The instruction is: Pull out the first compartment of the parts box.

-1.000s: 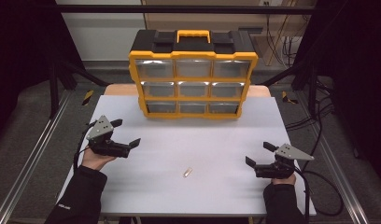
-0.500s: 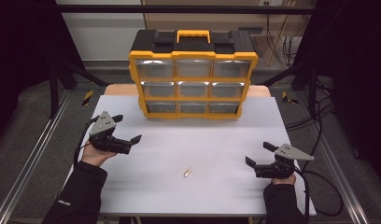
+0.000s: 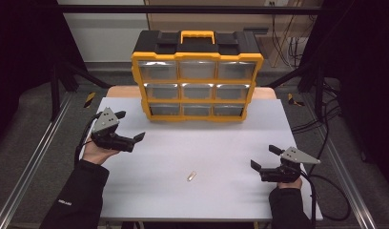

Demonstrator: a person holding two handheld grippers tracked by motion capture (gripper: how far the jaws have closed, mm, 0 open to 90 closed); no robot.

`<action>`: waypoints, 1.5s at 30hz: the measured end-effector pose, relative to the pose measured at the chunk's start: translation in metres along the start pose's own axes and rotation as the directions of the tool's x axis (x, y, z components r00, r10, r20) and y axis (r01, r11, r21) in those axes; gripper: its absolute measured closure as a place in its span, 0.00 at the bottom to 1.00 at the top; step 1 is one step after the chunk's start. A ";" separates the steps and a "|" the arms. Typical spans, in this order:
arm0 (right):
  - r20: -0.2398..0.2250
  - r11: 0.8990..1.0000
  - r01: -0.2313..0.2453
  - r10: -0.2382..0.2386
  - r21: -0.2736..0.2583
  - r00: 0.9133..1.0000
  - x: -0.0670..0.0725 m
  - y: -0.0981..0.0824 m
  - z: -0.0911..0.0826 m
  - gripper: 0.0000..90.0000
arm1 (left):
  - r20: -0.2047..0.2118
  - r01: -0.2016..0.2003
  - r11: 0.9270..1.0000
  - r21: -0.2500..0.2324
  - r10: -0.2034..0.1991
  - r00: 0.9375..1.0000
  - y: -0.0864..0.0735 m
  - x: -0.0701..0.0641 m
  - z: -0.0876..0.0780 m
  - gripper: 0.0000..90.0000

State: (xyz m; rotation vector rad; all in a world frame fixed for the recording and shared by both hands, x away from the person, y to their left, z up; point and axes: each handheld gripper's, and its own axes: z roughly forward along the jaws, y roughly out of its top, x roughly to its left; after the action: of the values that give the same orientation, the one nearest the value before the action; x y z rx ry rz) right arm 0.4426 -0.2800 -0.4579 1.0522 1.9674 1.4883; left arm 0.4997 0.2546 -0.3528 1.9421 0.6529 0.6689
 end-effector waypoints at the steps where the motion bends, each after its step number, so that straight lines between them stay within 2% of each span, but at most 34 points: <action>1: 0.000 1.000 0.000 0.000 0.000 1.000 0.000 0.000 0.000 0.02 | -0.001 -0.006 1.000 0.005 0.006 1.000 0.001 0.000 0.000 0.00; 20: 0.000 1.000 -0.001 0.001 0.005 1.000 0.000 0.000 0.000 0.02 | -0.002 -0.062 0.998 0.025 0.062 0.998 0.016 0.000 0.006 0.00; 34: 0.000 1.000 0.000 0.000 0.003 1.000 0.000 0.000 0.000 0.02 | -0.014 -0.085 0.996 0.010 0.085 0.996 0.029 0.004 0.007 0.00; 45: 0.000 1.000 0.000 0.000 0.004 1.000 0.000 0.000 0.001 0.02 | -0.021 -0.115 0.993 0.016 0.115 0.993 0.039 0.006 0.009 0.00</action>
State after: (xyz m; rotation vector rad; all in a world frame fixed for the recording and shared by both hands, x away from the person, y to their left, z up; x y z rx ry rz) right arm 0.4431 -0.2798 -0.4582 1.0538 1.9713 1.4849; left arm 0.5163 0.2375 -0.3205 1.9998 0.5640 0.7593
